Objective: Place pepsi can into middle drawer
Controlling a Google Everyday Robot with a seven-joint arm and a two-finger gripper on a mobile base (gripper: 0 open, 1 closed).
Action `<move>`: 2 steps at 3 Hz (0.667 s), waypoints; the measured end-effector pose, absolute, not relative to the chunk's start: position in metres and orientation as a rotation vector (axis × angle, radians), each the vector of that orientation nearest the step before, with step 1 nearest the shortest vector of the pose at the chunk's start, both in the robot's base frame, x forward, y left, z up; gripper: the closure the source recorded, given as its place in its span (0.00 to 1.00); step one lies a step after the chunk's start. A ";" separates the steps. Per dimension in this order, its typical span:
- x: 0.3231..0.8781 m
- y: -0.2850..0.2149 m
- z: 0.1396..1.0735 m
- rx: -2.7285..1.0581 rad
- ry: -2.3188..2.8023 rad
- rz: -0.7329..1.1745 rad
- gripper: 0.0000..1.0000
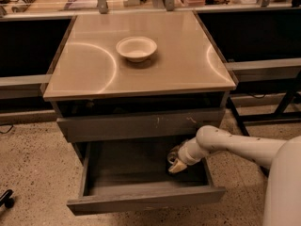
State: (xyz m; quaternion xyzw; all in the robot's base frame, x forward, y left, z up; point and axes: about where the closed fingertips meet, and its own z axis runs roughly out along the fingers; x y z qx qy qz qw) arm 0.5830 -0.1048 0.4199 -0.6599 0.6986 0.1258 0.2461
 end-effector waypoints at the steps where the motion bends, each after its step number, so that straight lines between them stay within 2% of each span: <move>1: 0.583 -0.105 0.420 -1.800 1.906 0.343 0.58; 2: 0.583 -0.105 0.420 -1.801 1.906 0.343 0.35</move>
Offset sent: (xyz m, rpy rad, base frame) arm 0.0000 0.0000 0.0000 0.0000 0.0000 0.0000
